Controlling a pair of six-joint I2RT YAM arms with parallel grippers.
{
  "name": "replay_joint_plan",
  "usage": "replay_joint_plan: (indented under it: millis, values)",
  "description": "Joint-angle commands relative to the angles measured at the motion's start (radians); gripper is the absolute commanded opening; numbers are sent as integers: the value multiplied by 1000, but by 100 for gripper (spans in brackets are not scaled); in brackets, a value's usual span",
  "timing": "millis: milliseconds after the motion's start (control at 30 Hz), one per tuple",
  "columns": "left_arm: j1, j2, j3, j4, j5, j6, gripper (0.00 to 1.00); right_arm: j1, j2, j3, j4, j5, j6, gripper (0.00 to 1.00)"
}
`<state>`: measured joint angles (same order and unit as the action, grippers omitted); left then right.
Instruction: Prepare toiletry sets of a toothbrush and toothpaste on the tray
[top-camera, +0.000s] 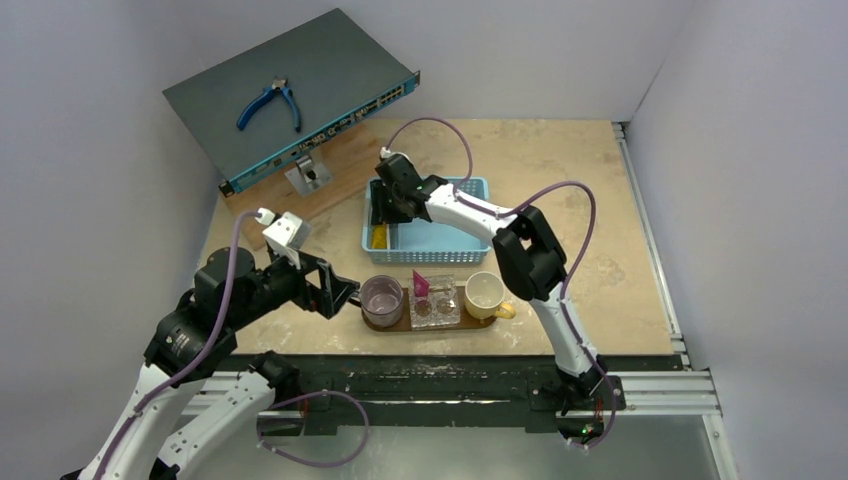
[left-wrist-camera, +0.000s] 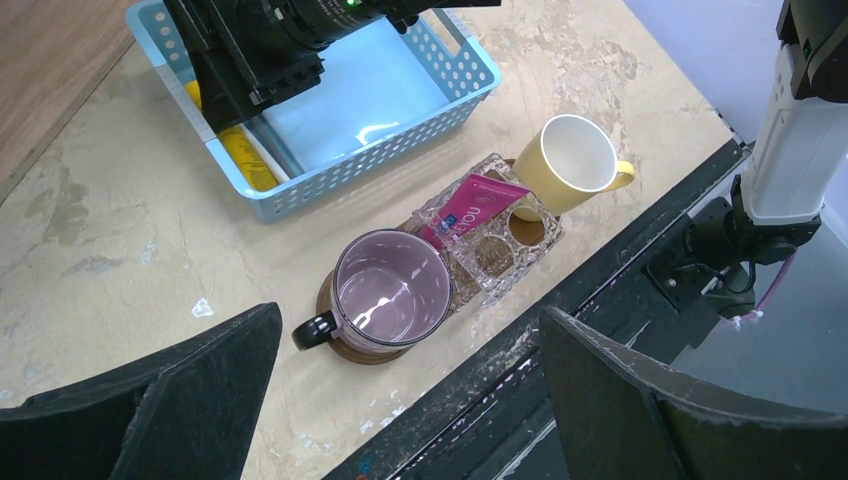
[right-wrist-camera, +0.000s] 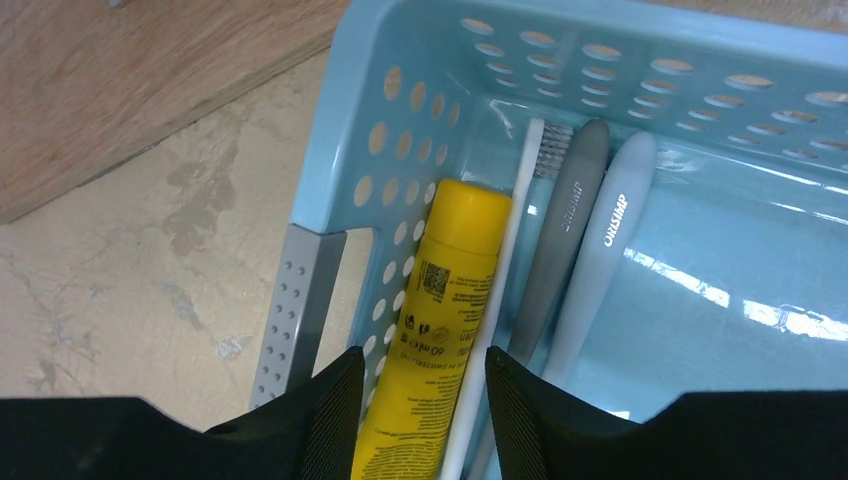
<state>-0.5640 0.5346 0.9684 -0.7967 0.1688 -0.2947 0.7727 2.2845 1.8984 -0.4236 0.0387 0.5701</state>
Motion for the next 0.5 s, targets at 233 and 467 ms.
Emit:
replay_joint_plan:
  millis: [233,467]
  values:
    - [3,13,-3,9,-6,17,100,-13,-78,-46,110,15,31,46]
    - [9,16,-3,10,-1,17,100,-20,-59,-34,102,14,40,43]
